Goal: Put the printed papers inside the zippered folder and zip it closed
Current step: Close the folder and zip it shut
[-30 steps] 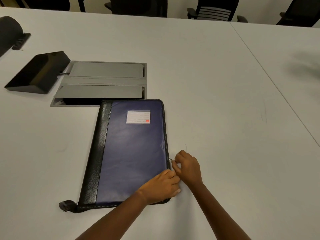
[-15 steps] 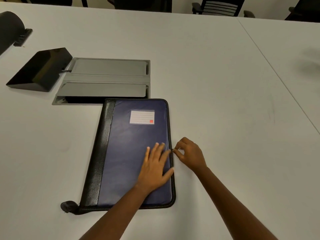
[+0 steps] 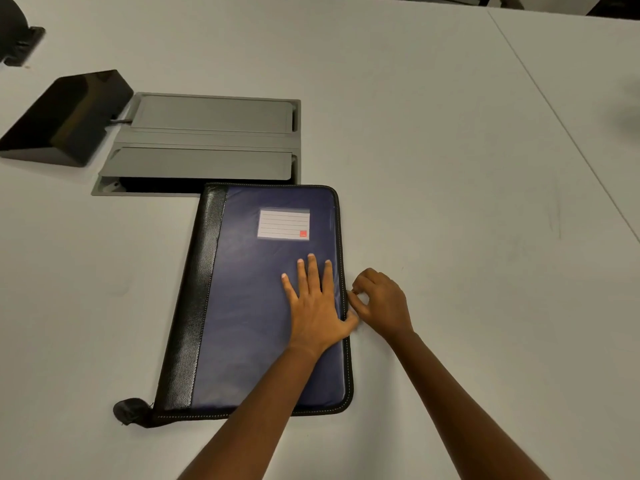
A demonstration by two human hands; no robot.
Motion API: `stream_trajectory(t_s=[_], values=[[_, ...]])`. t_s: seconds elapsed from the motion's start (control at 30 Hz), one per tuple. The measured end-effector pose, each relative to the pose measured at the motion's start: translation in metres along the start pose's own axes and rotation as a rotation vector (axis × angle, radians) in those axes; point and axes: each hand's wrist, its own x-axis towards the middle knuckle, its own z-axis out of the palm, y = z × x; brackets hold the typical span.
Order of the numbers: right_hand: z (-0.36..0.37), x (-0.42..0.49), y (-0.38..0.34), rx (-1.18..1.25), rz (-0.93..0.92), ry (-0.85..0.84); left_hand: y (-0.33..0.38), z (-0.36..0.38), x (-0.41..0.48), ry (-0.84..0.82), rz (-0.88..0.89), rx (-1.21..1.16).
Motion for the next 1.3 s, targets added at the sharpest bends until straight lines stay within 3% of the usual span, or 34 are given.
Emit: stream_trajectory(t_s=[0.37,0.63,1.07,1.3], values=[[0.005,-0.001,-0.001,0.022,0.053,0.051,0.003,-0.002,0.004,-0.047,-0.001,-0.055],[0.003,-0.016,-0.001,-0.050,-0.108,0.005,-0.001,-0.005,0.003,-0.078,0.029,-0.080],[0.009,-0.010,-0.010,0.152,0.146,0.026,0.013,-0.020,-0.007,-0.068,-0.052,-0.046],[0.007,-0.014,-0.012,0.196,0.197,0.021,0.026,-0.029,-0.007,-0.184,-0.085,0.049]])
